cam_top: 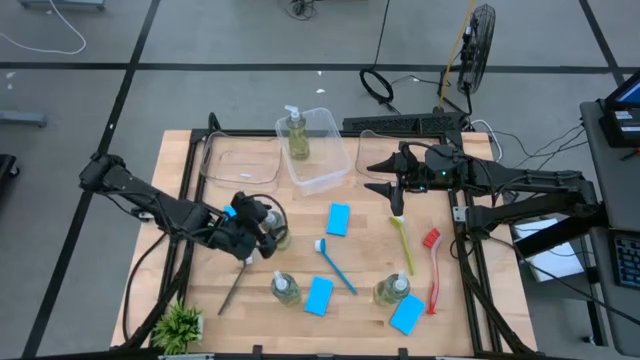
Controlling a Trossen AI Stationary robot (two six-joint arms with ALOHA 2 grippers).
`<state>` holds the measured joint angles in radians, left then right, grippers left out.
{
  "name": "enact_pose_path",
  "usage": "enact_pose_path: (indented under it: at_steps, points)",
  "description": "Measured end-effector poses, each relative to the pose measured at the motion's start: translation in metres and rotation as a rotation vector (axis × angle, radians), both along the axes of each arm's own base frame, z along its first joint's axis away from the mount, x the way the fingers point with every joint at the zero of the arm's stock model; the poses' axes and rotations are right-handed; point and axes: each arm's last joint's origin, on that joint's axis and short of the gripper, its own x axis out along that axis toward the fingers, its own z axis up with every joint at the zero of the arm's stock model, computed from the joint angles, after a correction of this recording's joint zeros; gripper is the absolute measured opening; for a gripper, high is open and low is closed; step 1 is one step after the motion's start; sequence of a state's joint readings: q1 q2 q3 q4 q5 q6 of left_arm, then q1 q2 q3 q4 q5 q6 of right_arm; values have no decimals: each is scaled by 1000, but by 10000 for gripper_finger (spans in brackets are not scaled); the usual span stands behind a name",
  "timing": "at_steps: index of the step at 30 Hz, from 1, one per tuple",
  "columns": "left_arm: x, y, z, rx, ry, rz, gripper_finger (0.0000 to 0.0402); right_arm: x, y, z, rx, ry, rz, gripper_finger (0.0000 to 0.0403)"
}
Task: Pick & Place Kitchen Sink Supplies
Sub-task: Put the dish soap into the white bin
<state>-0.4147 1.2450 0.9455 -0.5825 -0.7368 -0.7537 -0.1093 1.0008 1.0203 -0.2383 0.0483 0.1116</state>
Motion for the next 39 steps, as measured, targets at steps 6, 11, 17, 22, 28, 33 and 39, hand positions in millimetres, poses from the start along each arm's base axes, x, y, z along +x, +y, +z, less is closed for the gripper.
enact_pose_path:
  at_steps: [6,11,17,22,28,33,39]
  points:
    - [4,2,-1,-8,-15,8,292,0,0,0,0,0,0,212]
    - [6,1,1,9,-26,-10,253,0,0,0,0,1,0,212]
    - [6,1,2,6,-31,-13,201,0,0,0,0,1,0,212]
    - [6,1,2,0,-36,-12,127,0,0,0,0,1,0,212]
    - [6,0,2,-1,-35,-14,113,0,0,0,0,1,0,212]
    - [6,1,2,-14,-42,-3,113,0,0,0,0,1,0,212]
    - [5,2,7,-10,-78,1,113,0,0,0,0,1,0,212]
